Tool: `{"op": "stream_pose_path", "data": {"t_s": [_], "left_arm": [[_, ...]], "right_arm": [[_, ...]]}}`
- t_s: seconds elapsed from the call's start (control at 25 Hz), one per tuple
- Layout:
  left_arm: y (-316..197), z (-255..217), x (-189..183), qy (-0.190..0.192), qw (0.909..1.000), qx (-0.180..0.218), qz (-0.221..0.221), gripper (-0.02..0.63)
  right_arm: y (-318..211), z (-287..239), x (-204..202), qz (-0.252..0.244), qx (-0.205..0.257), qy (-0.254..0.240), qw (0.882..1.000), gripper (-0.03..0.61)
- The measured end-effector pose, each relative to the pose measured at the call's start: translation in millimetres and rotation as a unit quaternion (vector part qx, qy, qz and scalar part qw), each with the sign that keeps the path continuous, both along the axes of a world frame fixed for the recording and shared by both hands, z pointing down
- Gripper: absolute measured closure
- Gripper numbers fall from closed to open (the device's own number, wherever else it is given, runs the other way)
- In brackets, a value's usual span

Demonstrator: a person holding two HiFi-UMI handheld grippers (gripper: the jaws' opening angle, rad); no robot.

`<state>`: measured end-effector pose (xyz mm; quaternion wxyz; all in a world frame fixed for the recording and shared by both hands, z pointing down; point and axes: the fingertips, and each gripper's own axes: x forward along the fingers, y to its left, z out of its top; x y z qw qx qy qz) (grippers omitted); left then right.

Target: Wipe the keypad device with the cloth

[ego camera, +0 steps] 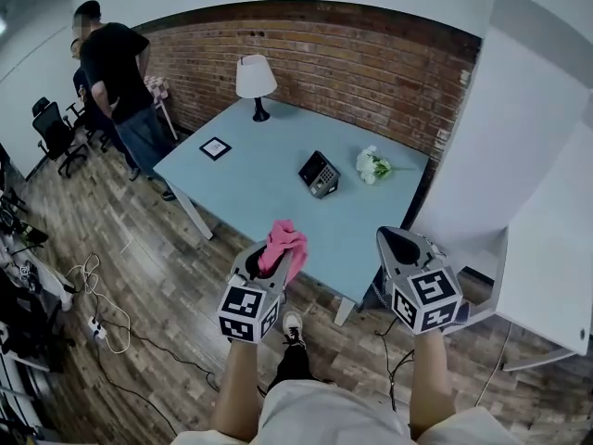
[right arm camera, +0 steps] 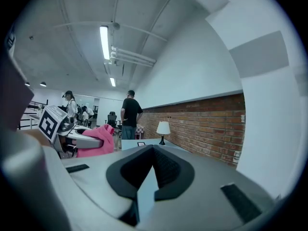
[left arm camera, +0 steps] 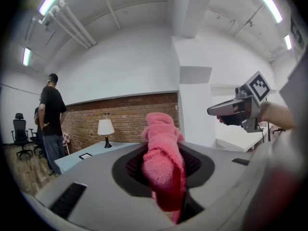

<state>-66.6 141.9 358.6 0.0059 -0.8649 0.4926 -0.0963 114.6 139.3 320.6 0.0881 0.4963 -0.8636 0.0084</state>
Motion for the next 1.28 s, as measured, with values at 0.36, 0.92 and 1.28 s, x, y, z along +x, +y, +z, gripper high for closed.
{"op": "stream_pose_path", "data": {"t_s": [0.36, 0.92, 1.28], "left_arm": [[73.9, -49.5, 20.3, -0.003, 0.9990, 0.045, 0.003, 0.462], [134.4, -69.2, 31.3, -0.012, 0.9979, 0.060, 0.023, 0.462], [149.8, -60.5, 44.3, -0.018, 0.9982, 0.044, 0.037, 0.462]], "right_arm": [[69.1, -30.8, 3.0, -0.012, 0.017, 0.014, 1.000, 0.575], [132.9, -51.4, -0.5, -0.024, 0.042, 0.029, 0.998, 0.574], [147.5, -42.5, 8.6, -0.017, 0.031, 0.030, 0.999, 0.574]]}}
